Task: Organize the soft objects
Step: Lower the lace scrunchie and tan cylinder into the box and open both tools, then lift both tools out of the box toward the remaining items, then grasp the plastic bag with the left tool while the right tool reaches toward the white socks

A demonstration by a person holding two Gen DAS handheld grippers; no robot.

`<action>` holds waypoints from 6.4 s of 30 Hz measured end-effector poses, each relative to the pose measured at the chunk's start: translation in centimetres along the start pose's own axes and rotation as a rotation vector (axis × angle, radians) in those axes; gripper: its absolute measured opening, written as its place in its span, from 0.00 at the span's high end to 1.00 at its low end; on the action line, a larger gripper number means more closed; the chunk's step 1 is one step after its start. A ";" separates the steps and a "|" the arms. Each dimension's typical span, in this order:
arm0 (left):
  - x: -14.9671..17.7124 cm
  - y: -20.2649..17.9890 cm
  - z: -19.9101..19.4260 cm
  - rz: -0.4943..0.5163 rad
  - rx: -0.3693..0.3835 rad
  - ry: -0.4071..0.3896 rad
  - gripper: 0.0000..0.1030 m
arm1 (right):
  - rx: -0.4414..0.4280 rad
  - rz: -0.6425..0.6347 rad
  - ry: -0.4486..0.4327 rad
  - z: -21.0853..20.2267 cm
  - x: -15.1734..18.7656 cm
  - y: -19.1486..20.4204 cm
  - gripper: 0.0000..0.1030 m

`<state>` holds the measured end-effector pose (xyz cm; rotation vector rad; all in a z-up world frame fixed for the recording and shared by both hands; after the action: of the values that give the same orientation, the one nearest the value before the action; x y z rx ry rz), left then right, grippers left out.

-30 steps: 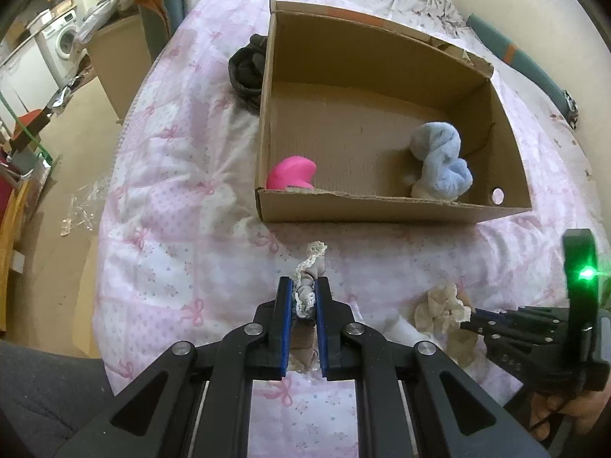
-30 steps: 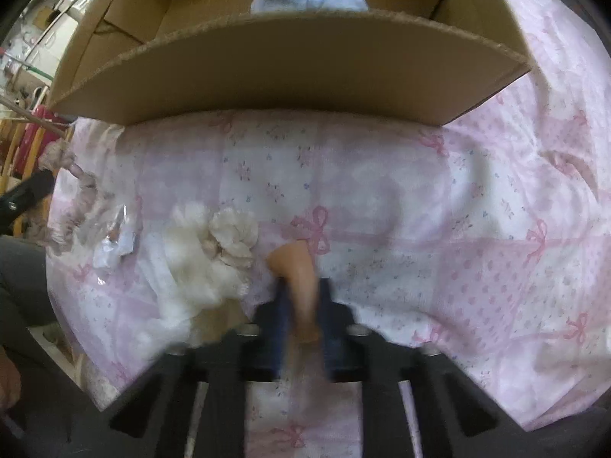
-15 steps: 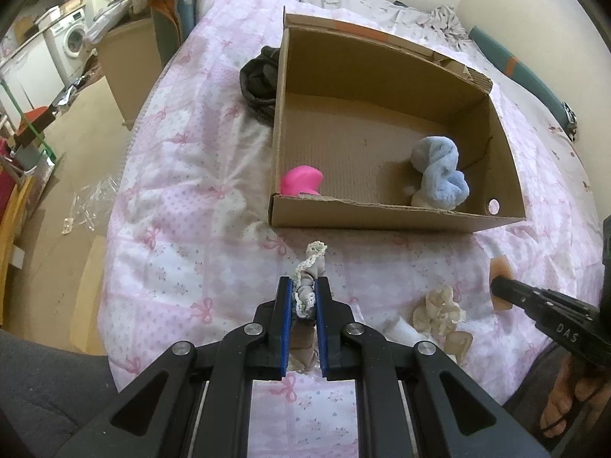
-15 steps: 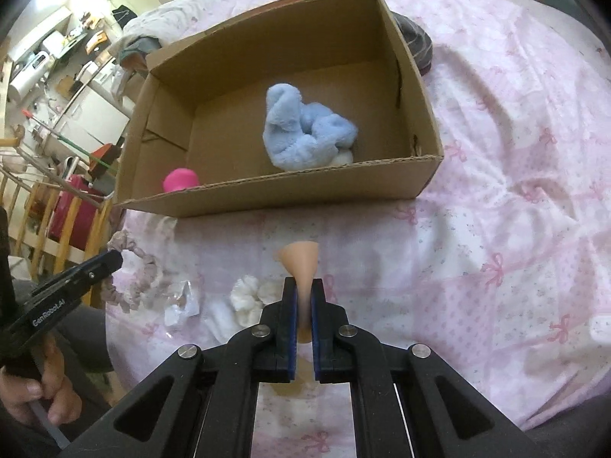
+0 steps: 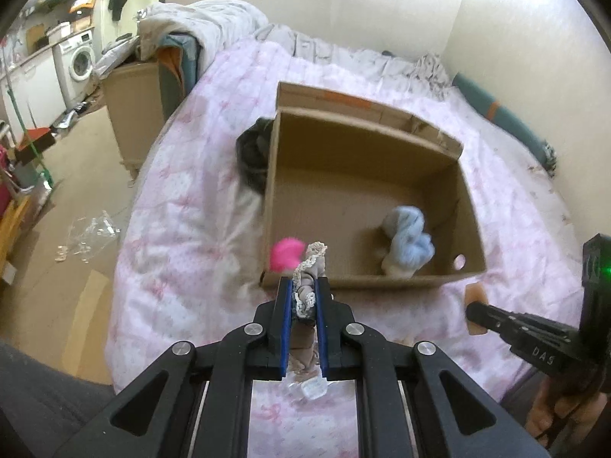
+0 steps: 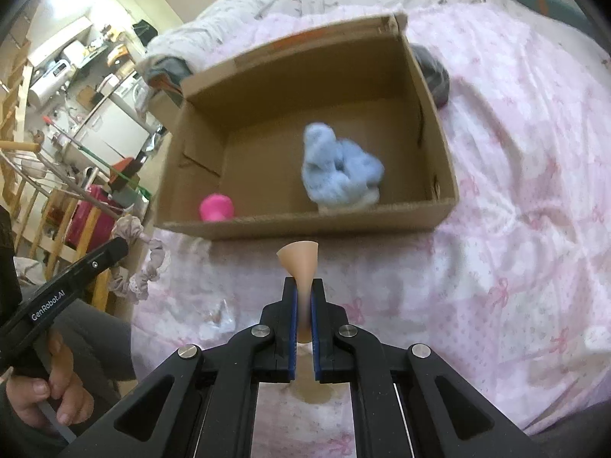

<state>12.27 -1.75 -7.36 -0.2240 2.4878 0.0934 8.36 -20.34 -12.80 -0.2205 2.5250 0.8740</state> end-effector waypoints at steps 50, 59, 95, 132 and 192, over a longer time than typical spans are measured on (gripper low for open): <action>-5.8 -4.4 8.0 0.160 -0.094 -0.043 0.90 | 0.079 0.064 0.009 4.7 -7.0 -3.0 0.92; -5.3 -4.5 8.1 0.176 -0.091 -0.018 0.82 | 0.073 0.087 0.002 4.7 -6.9 -3.5 0.92; -5.6 -3.8 6.1 0.125 -0.087 -0.041 0.43 | 0.029 0.128 -0.101 2.9 -8.1 -3.1 0.19; 4.8 3.5 5.9 -0.042 -0.121 0.303 0.31 | -0.024 0.113 0.005 -0.2 1.2 0.8 0.19; 8.4 -1.8 7.3 0.089 -0.063 0.414 0.87 | -0.076 0.062 0.229 5.5 5.3 1.9 0.91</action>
<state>10.24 -3.80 -18.26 -0.1725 2.9102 0.1784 5.10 -15.48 -18.09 -0.2825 2.7241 1.0223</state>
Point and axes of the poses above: each gripper's, at about its wrist camera, not at the fingertips, and z roughly the way its jaws point, y to its left, x to its underside, the point moved 10 cm from there along z, roughly the way its jaws point, and after that the axes turned 15 degrees about -x, right-handed, at the moved point
